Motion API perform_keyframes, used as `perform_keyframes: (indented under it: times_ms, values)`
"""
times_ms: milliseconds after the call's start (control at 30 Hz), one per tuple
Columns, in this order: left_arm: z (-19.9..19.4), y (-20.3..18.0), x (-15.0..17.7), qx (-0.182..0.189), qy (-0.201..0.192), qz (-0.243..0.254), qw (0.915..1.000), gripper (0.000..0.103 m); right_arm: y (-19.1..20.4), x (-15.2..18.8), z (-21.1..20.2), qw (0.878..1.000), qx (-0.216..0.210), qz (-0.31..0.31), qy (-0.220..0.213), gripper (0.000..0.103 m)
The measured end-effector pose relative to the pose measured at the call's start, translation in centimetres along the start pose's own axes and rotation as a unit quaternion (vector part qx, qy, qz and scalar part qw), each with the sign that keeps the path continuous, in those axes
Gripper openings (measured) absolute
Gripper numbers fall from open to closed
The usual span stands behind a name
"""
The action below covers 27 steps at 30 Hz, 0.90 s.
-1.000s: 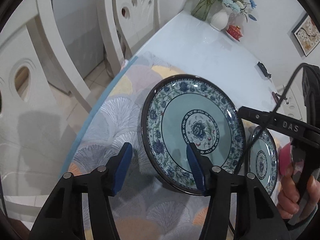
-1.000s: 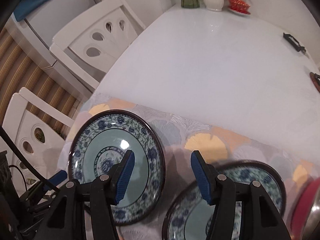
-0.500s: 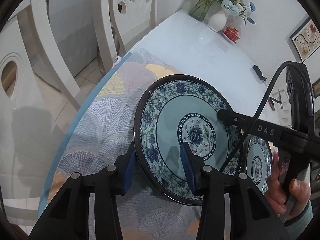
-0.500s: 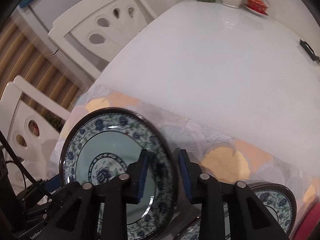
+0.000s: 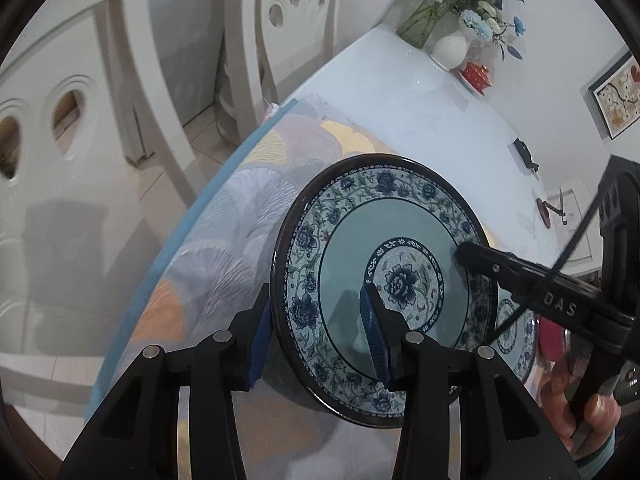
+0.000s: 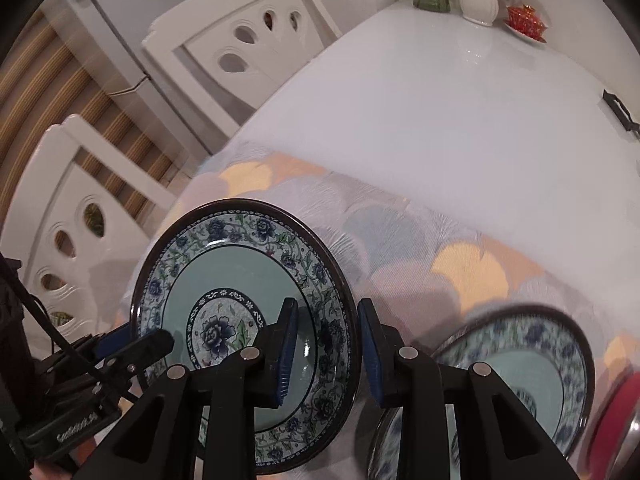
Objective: Organize plates and bowls
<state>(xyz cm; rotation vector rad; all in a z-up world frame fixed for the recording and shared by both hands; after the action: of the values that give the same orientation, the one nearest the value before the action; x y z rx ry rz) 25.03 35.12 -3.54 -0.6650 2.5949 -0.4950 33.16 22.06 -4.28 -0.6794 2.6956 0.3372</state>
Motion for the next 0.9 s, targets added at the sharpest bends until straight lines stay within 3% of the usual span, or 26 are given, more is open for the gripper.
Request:
perform_keyframes:
  times_ms: [400,633,900]
  values:
    - [-8.7,-1.1,2.8,0.018,-0.048,0.013,0.9986,0.039,4.4,3.1,-8.5,0.998,-0.023,0.031,-0.043,0.031]
    - [-13.4,-1.0,5.9,0.032,-0.071,0.021,0.9967,0.039,7.3,7.2,-14.2,0.997,-0.019,0.037,-0.067,0.031]
    - [-15.8,0.6,9.9,0.034,-0.069,0.028,0.9966,0.039,10.2,11.9,-17.5,0.996,-0.03,0.047,-0.074,0.032]
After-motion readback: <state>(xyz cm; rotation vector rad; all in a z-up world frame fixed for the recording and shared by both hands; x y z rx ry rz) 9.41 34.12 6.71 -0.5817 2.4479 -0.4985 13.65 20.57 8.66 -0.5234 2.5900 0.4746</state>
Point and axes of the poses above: each gripper's, at about its wrist camera, not at the fingertips, and z roughly the way its jaws point, y to its left, x to its underside, the point moved 9 cm from there along z, roughly the way its jaws point, and after that the axes turned 11 degrees about -z, right-handed, at the moved point
